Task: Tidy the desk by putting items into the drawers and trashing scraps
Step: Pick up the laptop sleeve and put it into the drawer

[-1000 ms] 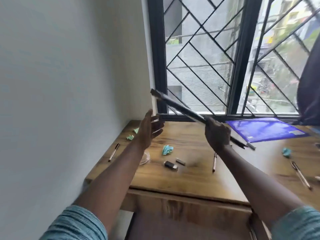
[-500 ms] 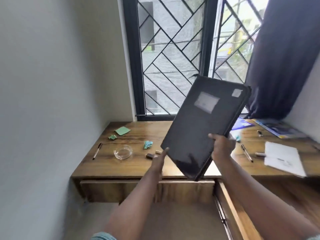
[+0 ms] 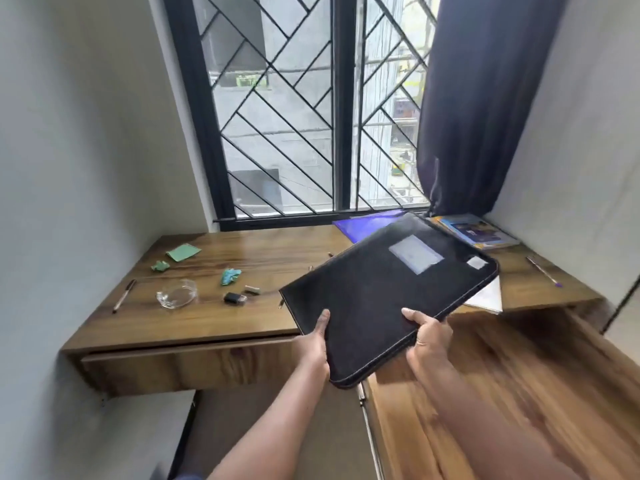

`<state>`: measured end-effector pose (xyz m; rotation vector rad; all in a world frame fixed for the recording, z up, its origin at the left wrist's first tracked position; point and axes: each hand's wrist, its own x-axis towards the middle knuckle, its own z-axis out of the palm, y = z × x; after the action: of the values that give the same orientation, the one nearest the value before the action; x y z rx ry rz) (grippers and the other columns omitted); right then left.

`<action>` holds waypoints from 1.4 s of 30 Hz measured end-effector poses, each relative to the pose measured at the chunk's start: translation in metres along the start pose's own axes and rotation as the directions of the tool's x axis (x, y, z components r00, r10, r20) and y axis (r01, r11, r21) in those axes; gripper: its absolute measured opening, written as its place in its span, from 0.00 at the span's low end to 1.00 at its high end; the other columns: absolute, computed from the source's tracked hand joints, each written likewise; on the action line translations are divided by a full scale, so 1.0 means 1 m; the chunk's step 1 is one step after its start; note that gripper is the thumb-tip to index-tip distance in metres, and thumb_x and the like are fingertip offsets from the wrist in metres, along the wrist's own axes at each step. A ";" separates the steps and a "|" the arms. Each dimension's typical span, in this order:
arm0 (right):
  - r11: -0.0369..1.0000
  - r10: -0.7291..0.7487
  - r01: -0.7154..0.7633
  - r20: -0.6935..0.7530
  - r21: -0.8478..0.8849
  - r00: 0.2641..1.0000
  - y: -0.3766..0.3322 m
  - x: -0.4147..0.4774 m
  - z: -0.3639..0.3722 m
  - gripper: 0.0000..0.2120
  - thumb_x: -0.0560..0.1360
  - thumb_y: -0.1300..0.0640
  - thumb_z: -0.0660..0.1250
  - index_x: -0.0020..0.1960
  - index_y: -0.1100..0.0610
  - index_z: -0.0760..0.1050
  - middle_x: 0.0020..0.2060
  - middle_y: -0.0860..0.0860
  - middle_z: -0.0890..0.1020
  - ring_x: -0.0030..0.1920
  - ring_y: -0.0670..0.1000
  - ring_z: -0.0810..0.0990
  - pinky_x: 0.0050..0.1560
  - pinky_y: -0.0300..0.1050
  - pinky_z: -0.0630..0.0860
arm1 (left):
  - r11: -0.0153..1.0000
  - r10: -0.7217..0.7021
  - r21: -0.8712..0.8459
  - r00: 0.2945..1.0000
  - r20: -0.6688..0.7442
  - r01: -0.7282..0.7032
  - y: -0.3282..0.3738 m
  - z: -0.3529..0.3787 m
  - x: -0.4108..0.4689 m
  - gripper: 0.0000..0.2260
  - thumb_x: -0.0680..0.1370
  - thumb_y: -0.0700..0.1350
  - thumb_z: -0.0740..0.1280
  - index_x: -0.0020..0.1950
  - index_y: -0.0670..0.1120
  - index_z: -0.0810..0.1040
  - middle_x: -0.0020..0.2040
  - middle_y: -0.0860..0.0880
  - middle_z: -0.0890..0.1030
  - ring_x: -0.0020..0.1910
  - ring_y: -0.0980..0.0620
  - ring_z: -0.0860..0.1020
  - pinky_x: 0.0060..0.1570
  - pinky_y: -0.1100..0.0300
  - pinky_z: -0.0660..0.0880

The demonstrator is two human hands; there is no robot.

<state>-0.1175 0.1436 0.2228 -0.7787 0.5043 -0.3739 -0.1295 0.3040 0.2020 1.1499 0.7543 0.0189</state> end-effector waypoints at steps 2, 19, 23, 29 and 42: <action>0.999 0.042 -0.043 0.025 0.023 0.999 -0.020 0.011 -0.027 0.13 0.63 0.76 0.68 0.44 0.63 0.78 0.41 0.56 0.82 0.41 0.59 0.81 0.50 0.55 0.79 | 0.998 0.060 0.025 0.998 -0.006 -0.060 -0.010 0.020 -0.017 0.22 0.64 0.55 0.78 0.45 0.39 0.80 0.38 0.45 0.81 0.37 0.45 0.79 0.37 0.56 0.78; 0.691 0.234 -0.241 -0.105 -0.682 0.967 -0.183 0.131 -0.298 0.09 0.68 0.65 0.74 0.36 0.64 0.74 0.24 0.56 0.78 0.21 0.52 0.77 0.25 0.39 0.73 | 0.848 0.220 0.500 0.975 -0.027 -0.177 -0.133 0.106 -0.103 0.32 0.62 0.61 0.77 0.58 0.42 0.78 0.50 0.46 0.83 0.48 0.46 0.81 0.50 0.58 0.78; 0.524 0.236 -0.280 -0.178 -0.805 0.955 -0.176 0.155 -0.346 0.14 0.66 0.68 0.74 0.40 0.78 0.73 0.32 0.61 0.77 0.31 0.55 0.76 0.31 0.50 0.75 | 0.829 0.168 0.538 0.986 0.019 -0.152 -0.166 0.107 -0.105 0.28 0.62 0.62 0.76 0.53 0.45 0.78 0.47 0.49 0.84 0.43 0.50 0.82 0.46 0.56 0.80; 0.439 0.209 -0.331 -0.263 -0.836 0.942 -0.175 0.162 -0.371 0.16 0.66 0.71 0.74 0.27 0.66 0.69 0.37 0.60 0.76 0.41 0.55 0.72 0.41 0.50 0.67 | 0.804 0.064 0.594 0.994 -0.086 -0.001 -0.213 0.104 -0.100 0.22 0.71 0.58 0.71 0.52 0.40 0.81 0.40 0.48 0.78 0.40 0.48 0.75 0.44 0.61 0.71; 0.416 0.271 -0.201 -0.090 -0.887 0.958 -0.148 0.215 -0.302 0.04 0.72 0.72 0.68 0.42 0.73 0.74 0.37 0.60 0.78 0.34 0.53 0.73 0.32 0.38 0.71 | 0.681 0.053 0.730 0.989 -0.136 0.064 -0.185 0.130 -0.012 0.27 0.76 0.56 0.66 0.62 0.33 0.74 0.60 0.37 0.78 0.60 0.39 0.76 0.53 0.57 0.70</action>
<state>-0.1296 -0.2316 0.0875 -1.7419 0.7486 0.2603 -0.1335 0.1127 0.0807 1.9417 0.9313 -0.2318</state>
